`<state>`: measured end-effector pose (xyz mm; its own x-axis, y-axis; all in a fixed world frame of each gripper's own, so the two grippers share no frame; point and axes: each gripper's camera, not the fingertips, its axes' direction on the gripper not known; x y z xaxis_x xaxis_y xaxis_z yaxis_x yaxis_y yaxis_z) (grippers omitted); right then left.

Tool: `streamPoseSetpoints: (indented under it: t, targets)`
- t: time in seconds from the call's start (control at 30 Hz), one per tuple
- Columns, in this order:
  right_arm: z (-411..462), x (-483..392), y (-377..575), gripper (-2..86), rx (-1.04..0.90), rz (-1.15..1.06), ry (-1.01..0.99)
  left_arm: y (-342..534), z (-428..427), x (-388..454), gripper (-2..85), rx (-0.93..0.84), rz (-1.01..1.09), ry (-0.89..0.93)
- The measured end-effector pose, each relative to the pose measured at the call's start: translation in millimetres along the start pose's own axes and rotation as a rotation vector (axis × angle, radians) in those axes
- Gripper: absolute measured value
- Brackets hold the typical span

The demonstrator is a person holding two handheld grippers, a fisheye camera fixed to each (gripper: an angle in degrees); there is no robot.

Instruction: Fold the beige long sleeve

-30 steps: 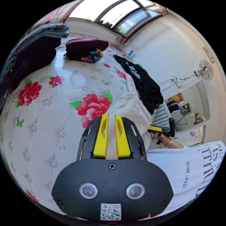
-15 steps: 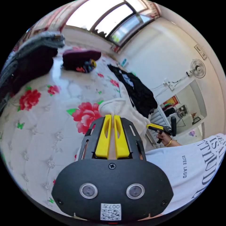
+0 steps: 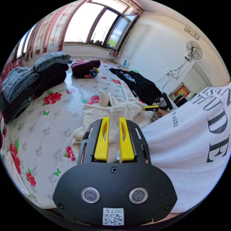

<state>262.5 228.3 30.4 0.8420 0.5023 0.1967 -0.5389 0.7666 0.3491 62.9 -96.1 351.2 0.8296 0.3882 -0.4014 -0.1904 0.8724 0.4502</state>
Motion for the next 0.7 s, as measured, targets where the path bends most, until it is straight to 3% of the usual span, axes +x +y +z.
streamPoseSetpoints:
  t: [0.13,0.23,0.3,0.37,0.43,0.57,0.7]
  targets:
    - [0,-3,-6,4.9,-0.001,0.005,0.009,-52,42,5,14.2,-0.103,0.194,0.033]
    - [-2,-8,-10,4.9,0.016,0.008,0.022,-87,112,23,18.0,-0.278,0.368,0.124]
    - [-3,-10,-12,4.9,0.018,0.019,0.027,-92,173,34,15.5,-0.456,0.421,0.154]
    - [-8,-14,-10,4.8,0.037,0.026,0.030,-93,190,29,9.8,-0.480,0.359,0.147]
    - [-17,-17,-5,4.7,0.063,0.030,0.027,-96,175,14,7.6,-0.419,0.235,0.156]
    - [-54,-33,-5,4.7,0.171,-0.013,0.048,-91,55,-34,6.2,-0.088,-0.052,0.106]
    - [-105,-69,-52,4.8,0.366,-0.185,0.026,-117,-64,-29,5.8,0.159,-0.053,-0.136]
